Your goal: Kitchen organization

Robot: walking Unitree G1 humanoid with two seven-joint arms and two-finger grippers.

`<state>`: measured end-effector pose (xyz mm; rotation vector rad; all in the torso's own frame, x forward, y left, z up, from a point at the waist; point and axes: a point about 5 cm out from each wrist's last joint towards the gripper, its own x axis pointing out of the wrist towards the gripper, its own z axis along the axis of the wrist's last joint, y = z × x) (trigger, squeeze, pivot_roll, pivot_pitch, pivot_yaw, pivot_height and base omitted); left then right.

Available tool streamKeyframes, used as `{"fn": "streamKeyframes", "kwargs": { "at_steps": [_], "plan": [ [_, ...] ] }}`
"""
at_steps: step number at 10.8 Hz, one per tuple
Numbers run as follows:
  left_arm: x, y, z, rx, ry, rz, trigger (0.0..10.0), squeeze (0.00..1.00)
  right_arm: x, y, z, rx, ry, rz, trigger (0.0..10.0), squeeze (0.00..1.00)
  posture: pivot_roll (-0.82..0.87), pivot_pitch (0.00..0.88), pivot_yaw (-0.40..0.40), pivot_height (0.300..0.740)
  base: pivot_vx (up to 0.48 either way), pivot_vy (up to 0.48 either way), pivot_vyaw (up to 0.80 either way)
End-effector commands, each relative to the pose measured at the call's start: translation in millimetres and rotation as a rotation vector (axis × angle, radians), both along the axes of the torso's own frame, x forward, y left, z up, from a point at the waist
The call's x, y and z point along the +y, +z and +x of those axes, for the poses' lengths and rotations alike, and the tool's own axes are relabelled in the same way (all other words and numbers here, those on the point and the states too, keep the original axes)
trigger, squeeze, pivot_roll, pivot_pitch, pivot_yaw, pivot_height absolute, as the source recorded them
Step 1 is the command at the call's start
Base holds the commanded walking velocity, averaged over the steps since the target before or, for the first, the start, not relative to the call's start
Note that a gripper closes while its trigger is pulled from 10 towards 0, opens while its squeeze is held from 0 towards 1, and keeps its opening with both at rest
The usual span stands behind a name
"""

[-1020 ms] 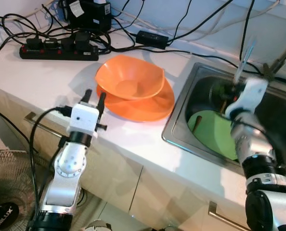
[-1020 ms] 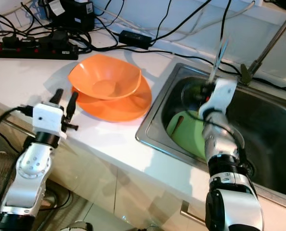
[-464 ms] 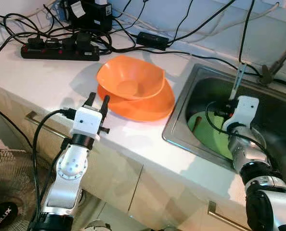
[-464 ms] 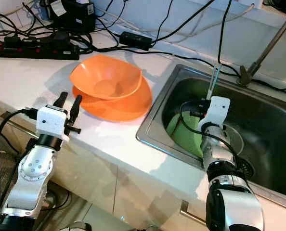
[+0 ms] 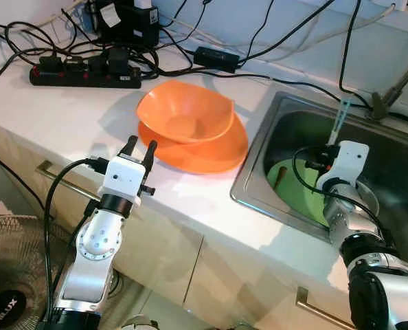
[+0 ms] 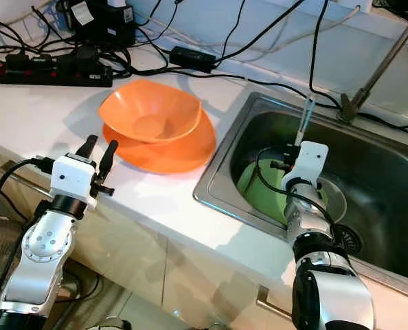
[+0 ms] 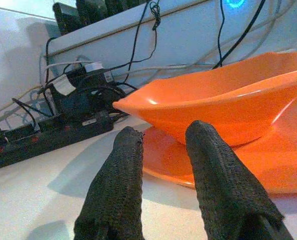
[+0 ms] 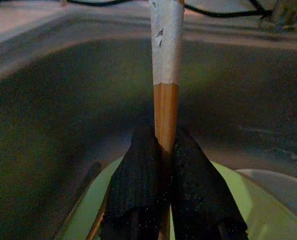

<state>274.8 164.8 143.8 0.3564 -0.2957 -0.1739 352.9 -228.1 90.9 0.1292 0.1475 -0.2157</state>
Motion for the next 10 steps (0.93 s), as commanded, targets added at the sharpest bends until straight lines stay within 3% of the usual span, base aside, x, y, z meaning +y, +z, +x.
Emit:
{"fn": "streamKeyframes", "kwargs": {
  "at_steps": [1,6,10],
  "plan": [
    [-4.0,0.6,-3.5,0.008,-0.030,0.003,10.0,0.00,1.5,-19.9,-10.9,0.056,-0.025,0.029,10.0,0.00,0.13,0.042,-0.073,0.740,0.000,0.000,0.00],
    [2.1,0.8,-9.4,0.032,-0.039,0.015,10.0,0.00,16.2,-36.2,-19.3,0.083,-0.031,0.073,10.0,0.00,0.17,0.041,-0.034,0.740,0.000,0.000,0.00],
    [0.5,0.4,-12.0,0.052,-0.044,0.014,10.0,0.00,15.7,-41.8,-23.5,0.099,-0.040,0.081,10.0,0.00,0.17,0.056,-0.037,0.740,0.000,0.000,0.00]
  ]
}}
